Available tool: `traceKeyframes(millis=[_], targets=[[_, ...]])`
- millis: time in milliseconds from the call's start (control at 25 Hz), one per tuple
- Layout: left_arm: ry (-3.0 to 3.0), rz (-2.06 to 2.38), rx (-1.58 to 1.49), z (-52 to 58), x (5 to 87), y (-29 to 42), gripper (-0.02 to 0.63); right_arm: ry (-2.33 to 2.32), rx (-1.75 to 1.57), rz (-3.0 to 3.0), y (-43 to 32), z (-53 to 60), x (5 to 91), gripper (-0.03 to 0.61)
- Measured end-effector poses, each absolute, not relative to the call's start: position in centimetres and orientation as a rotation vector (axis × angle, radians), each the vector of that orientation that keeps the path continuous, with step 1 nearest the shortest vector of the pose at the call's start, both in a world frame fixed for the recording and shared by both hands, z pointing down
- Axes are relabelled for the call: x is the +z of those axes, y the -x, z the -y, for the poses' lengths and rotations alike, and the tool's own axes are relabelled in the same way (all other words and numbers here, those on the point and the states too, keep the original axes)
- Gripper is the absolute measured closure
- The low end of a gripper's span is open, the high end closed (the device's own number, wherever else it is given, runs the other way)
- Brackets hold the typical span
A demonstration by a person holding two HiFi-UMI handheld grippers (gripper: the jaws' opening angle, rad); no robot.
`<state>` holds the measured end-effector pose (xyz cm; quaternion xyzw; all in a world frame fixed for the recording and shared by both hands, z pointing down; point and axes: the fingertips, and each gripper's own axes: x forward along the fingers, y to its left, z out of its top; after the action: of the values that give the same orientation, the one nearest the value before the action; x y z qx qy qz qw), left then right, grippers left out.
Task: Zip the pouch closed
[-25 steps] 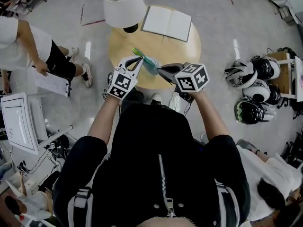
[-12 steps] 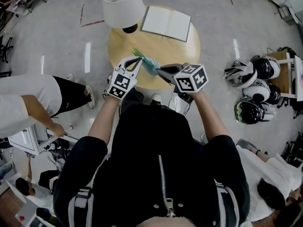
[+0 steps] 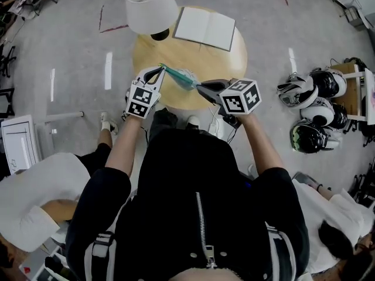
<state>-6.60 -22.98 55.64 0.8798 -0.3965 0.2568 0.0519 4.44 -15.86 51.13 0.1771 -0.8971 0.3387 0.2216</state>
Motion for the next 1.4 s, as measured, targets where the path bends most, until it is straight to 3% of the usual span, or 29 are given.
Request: traceKeyframes(millis=[400,1080,1400], targets=[[-2.628,1.238,0.832,22.9,56.7,8.1,0.604,-0.503,0.942,2.478,-5.9,15.8,51.3,0.572],[-2.572,1.23,0.668,23.0,56.1,6.1,0.576,-0.607,0.906,2.514,-7.3,18.1,51.1,0.572],[-2.58,1.257,0.563,23.3,53.8,5.8,0.611,-0.811,0.803,2.477,-8.9,20.4,51.6,0.571]])
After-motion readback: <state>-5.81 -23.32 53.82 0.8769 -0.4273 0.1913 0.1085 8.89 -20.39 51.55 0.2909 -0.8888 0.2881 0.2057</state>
